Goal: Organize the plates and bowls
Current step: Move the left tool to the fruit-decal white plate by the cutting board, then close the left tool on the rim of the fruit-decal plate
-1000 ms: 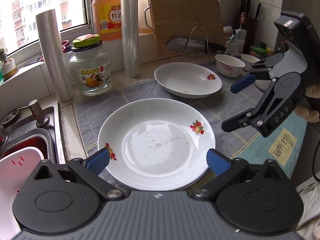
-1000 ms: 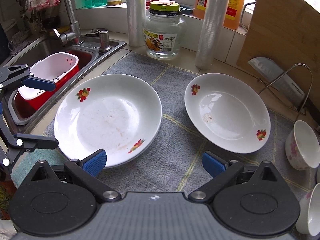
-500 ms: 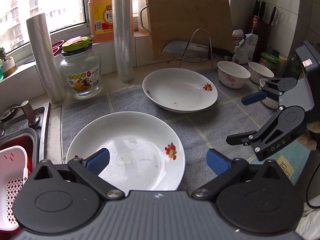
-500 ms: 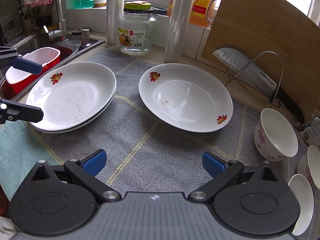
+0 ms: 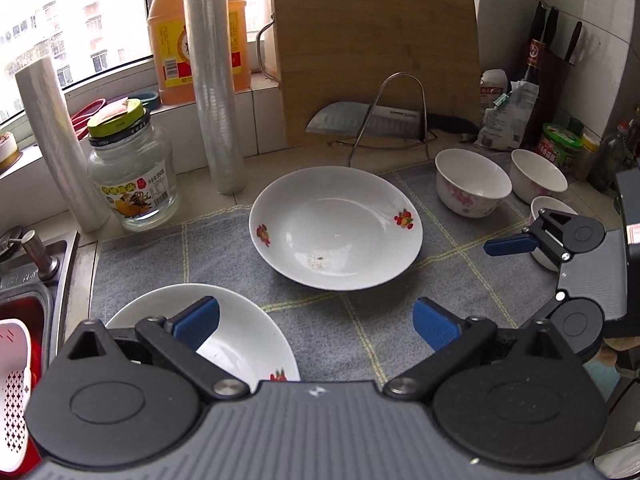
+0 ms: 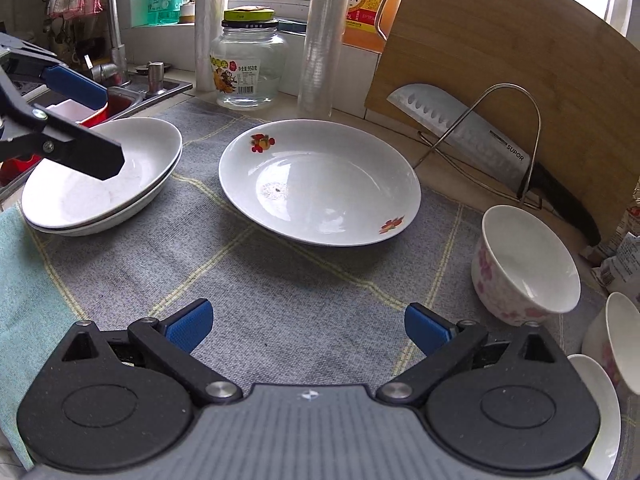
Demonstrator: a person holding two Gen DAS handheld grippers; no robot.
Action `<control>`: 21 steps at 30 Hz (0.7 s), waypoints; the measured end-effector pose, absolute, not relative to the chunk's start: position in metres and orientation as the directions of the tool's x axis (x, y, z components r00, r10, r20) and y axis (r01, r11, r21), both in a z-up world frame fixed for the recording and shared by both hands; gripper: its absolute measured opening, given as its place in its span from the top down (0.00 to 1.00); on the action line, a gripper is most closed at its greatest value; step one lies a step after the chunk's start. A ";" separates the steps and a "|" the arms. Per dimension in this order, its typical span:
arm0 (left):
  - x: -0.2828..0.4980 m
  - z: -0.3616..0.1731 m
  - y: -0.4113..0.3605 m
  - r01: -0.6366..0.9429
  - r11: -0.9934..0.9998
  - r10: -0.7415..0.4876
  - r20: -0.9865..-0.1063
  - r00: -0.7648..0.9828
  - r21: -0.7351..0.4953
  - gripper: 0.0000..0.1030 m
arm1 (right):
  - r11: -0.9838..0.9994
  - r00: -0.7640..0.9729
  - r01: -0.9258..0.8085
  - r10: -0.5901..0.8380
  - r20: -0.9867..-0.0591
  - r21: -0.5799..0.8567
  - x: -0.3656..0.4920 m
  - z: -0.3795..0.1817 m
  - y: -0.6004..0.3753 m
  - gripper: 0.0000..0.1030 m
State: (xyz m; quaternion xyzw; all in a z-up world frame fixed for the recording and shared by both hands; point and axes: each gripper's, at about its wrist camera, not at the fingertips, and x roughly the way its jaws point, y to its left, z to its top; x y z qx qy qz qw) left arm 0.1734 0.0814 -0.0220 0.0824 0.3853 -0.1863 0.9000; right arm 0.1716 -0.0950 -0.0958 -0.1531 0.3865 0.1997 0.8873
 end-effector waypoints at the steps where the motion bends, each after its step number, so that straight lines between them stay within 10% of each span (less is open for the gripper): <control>1: 0.177 -0.021 0.077 0.401 0.916 -0.273 -0.722 0.636 0.008 0.01 | 0.874 0.624 -0.471 0.235 -0.745 -0.119 0.173 -0.097 -0.097 0.00; 21: 0.244 -0.036 0.046 0.495 0.866 -0.276 -0.758 0.592 0.072 0.01 | 0.895 0.619 -0.437 0.226 -0.752 -0.092 0.220 -0.122 -0.086 0.00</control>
